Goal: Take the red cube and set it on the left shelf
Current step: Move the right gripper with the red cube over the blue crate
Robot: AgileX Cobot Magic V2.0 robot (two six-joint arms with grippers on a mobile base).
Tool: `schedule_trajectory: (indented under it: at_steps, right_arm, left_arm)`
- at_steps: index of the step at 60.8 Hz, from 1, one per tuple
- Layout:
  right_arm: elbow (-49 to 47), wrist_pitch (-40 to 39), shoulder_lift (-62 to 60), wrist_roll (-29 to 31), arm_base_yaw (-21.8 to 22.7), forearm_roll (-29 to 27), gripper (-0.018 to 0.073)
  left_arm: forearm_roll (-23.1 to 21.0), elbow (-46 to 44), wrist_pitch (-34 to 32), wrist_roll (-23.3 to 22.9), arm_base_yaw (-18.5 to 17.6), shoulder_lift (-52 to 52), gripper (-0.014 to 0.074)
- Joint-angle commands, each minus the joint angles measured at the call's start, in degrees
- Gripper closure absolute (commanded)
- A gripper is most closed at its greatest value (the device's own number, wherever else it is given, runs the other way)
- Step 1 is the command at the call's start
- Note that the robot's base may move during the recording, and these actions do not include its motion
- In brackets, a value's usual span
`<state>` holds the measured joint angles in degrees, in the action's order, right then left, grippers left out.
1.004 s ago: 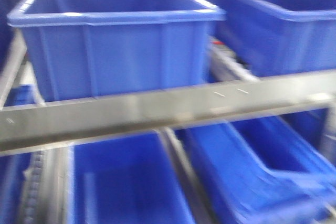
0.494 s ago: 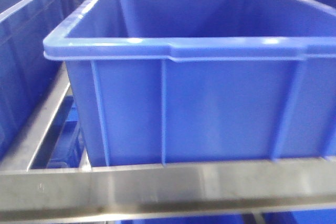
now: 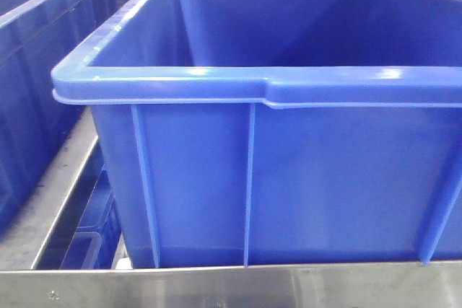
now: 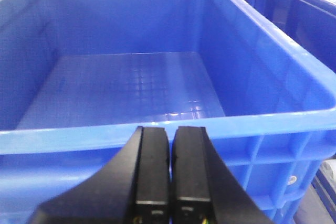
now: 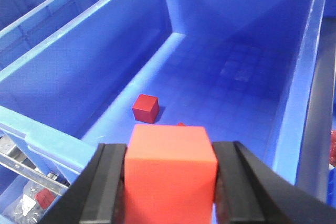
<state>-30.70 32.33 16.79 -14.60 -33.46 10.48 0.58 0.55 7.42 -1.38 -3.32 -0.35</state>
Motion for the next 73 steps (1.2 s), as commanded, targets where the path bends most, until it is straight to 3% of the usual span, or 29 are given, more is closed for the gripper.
schedule_trajectory:
  at_steps: [1, 73]
  right_arm:
    - [-1.6, -5.1, 0.4, 0.4, -0.1, 1.0, 0.0412]
    - [-1.6, -5.7, 0.4, 0.4, -0.1, 1.0, 0.0412]
  left_arm:
    - [-0.2, 1.3, -5.2, 0.0, -0.3, -0.8, 0.0495]
    - [-0.2, 1.3, -5.2, 0.0, -0.3, -0.8, 0.0495]
